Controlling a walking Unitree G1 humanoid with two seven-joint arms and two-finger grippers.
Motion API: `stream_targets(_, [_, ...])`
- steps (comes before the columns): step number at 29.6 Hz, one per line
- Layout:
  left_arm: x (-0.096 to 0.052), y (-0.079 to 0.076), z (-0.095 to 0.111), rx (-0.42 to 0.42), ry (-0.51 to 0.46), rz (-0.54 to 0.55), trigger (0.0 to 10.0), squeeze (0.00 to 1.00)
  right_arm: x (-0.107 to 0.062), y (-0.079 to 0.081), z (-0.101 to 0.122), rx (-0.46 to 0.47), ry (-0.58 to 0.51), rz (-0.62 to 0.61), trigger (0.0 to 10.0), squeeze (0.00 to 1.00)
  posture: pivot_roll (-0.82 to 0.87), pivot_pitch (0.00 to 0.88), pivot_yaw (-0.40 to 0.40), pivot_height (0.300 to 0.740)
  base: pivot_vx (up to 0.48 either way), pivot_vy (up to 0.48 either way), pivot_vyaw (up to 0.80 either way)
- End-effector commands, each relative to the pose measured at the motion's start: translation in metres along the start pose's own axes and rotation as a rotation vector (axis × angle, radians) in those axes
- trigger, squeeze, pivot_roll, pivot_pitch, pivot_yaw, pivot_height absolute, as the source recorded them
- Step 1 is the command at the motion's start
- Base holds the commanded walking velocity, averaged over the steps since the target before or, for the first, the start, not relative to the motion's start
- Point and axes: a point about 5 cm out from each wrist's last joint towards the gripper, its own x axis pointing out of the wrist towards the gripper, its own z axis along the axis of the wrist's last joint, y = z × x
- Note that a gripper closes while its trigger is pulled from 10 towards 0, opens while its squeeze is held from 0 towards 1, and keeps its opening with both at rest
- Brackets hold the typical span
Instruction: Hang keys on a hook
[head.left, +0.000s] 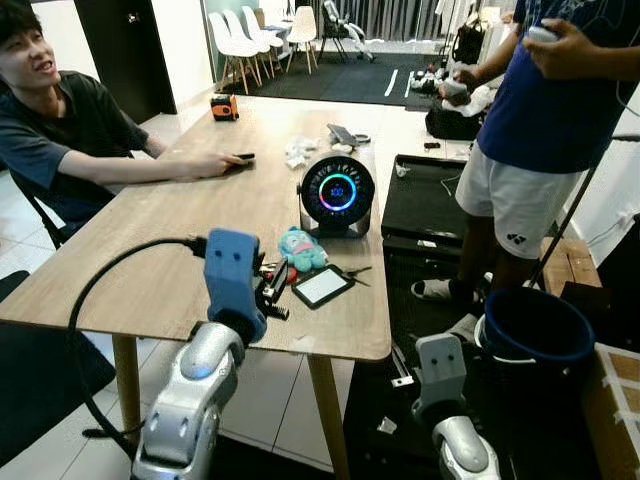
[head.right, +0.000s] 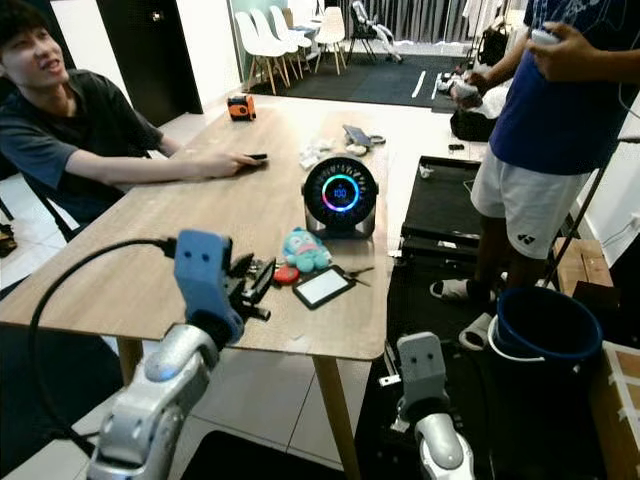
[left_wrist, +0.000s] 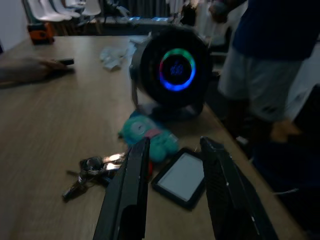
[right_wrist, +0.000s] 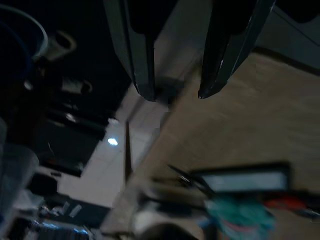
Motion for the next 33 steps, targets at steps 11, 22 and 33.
stream_targets(11, [-0.010,0.032,0.019,0.220,0.013,-0.036,10.0,0.00,0.013,0.026,0.018,-0.086,-0.084,0.157,10.0,0.00,0.11,0.111,0.045,0.740,0.000,0.000,0.00])
stream_targets(22, [-0.030,0.037,0.013,0.226,-0.001,0.034,10.0,0.00,0.000,0.007,-0.002,-0.236,0.003,0.246,10.0,0.00,0.12,0.104,0.028,0.740,0.000,0.000,0.00])
stream_targets(33, [-0.022,0.036,0.032,0.177,-0.086,0.088,10.0,0.00,-0.012,-0.014,-0.033,-0.201,0.169,0.215,10.0,0.00,0.13,0.105,0.018,0.740,0.000,0.000,0.00])
